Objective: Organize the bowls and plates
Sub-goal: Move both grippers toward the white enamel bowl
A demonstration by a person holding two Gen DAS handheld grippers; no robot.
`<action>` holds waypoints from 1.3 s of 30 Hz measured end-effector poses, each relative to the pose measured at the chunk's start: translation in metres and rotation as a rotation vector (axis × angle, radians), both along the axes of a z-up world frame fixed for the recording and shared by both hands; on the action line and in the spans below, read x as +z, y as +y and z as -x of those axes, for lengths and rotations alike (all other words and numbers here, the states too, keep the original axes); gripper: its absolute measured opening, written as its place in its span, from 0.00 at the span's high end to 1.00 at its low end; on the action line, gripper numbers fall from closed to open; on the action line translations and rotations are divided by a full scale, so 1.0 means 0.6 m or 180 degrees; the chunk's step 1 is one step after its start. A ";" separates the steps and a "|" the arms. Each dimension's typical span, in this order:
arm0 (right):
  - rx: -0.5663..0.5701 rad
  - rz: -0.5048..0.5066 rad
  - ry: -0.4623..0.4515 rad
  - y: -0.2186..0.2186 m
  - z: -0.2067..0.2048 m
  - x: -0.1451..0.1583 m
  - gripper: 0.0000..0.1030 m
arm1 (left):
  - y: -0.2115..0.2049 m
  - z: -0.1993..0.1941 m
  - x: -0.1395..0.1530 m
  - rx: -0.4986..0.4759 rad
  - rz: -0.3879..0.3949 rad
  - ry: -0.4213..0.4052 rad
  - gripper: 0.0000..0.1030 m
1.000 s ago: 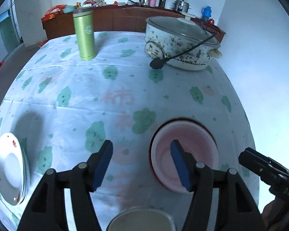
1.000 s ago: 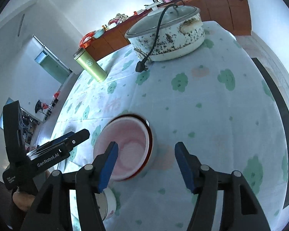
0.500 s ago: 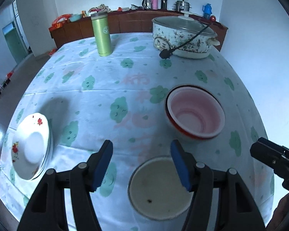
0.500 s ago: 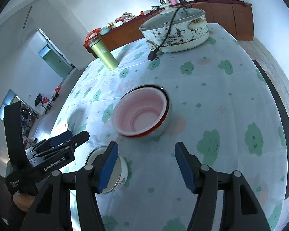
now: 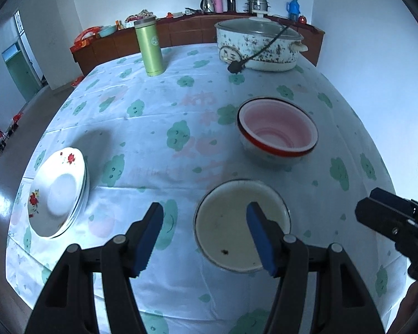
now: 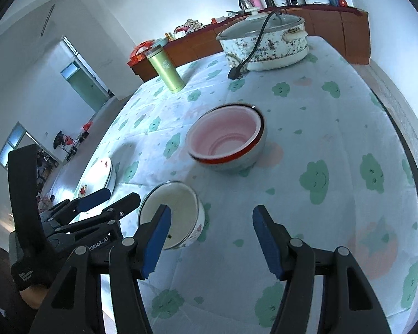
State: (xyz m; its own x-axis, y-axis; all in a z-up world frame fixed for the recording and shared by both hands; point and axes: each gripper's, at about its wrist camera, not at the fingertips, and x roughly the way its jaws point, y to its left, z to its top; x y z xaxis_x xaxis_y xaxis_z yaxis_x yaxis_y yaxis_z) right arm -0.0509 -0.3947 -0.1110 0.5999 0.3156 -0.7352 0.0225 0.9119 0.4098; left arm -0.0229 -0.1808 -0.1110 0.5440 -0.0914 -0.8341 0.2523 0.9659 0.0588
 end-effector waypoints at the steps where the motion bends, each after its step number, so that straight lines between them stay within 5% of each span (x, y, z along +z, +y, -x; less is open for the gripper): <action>1: 0.0012 -0.0009 0.0008 0.005 0.002 -0.002 0.39 | 0.003 0.003 -0.001 -0.0001 -0.0002 0.0009 0.39; 39: 0.0009 -0.0041 0.0185 0.053 -0.011 -0.034 0.39 | 0.033 -0.035 -0.047 -0.0202 0.0019 0.0281 0.39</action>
State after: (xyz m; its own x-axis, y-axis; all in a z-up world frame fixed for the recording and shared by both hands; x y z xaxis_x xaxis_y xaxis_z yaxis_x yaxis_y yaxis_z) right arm -0.0446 -0.3632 -0.1312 0.5554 0.3269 -0.7647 0.0440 0.9067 0.4196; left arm -0.0018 -0.1612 -0.1391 0.4614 -0.1285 -0.8778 0.3170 0.9480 0.0279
